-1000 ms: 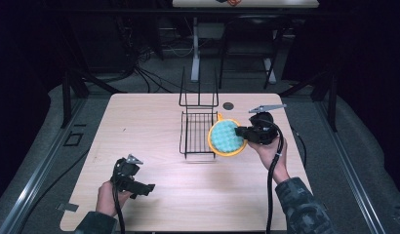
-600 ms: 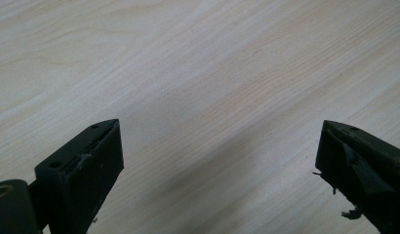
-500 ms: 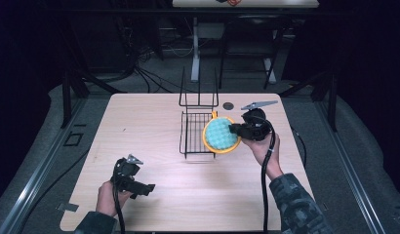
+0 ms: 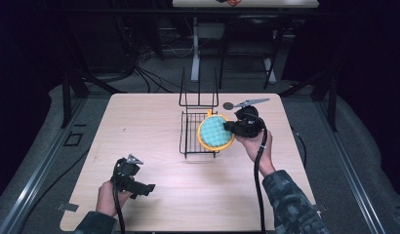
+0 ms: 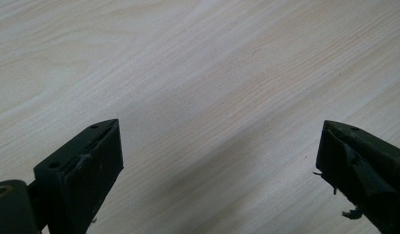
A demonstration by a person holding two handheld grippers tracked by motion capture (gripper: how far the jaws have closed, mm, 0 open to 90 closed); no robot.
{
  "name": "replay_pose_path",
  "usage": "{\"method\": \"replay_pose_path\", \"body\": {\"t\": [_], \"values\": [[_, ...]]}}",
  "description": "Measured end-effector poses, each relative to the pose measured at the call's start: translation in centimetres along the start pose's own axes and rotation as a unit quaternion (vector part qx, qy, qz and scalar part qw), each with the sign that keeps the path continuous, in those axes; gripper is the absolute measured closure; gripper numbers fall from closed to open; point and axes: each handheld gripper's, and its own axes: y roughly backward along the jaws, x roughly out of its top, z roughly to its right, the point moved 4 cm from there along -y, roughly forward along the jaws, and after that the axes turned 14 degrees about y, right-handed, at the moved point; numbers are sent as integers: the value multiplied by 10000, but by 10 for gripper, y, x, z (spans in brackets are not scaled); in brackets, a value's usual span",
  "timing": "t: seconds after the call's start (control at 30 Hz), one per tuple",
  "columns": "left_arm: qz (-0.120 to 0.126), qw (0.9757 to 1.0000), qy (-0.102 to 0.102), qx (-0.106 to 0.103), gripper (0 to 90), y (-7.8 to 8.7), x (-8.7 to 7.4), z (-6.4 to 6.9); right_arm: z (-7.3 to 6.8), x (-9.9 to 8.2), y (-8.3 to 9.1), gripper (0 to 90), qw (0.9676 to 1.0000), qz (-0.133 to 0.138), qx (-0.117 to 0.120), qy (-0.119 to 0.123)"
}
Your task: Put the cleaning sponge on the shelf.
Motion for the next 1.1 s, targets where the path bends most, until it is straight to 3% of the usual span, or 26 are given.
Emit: {"method": "replay_pose_path", "body": {"t": [0.6, 1.1], "values": [[-4, 10000, 8, -54, 32, 0, 0, 0, -4, 0, -30, 857, 9999, -16, 80, -147], [4, 10000, 11, -34, 32, 1, 0, -1, -9, -4, -46, 856, 9993, 82, 24, -357]]}}
